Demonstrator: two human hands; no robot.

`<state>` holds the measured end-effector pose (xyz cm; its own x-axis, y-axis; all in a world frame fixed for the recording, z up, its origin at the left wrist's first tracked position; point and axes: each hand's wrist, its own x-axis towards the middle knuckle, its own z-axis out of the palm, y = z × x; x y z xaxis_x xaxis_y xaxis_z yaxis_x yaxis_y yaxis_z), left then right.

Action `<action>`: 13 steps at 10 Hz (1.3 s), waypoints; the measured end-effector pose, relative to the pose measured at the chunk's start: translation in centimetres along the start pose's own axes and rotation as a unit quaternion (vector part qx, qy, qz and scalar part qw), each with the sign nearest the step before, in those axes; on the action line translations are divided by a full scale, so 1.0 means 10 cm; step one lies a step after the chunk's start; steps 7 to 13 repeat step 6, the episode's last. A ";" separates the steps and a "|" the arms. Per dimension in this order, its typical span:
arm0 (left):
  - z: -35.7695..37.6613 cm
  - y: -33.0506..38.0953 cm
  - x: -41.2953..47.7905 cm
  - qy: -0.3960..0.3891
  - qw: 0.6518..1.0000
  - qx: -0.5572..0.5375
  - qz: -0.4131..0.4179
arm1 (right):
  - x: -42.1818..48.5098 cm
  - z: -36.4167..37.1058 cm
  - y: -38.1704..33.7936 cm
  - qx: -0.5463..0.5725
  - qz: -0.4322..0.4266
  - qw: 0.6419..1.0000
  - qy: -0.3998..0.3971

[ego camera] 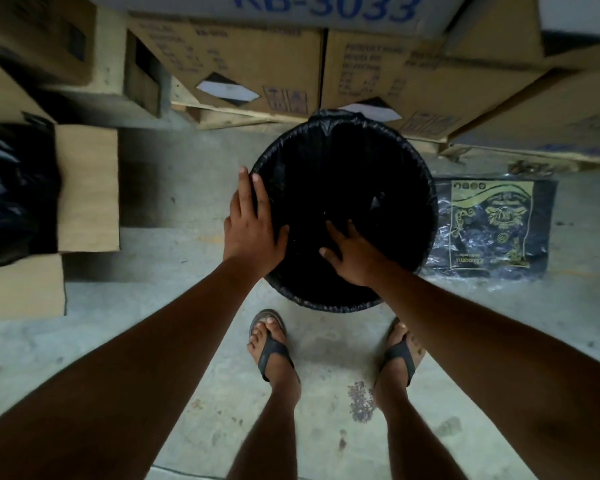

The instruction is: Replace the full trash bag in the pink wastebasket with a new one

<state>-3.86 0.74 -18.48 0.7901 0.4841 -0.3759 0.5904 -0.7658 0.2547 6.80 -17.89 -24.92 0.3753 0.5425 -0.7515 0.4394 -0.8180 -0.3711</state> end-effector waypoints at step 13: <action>-2.05 0.72 -1.76 -0.206 0.968 -0.096 -0.103 | -3.17 -1.71 -1.08 0.177 -0.080 0.973 0.124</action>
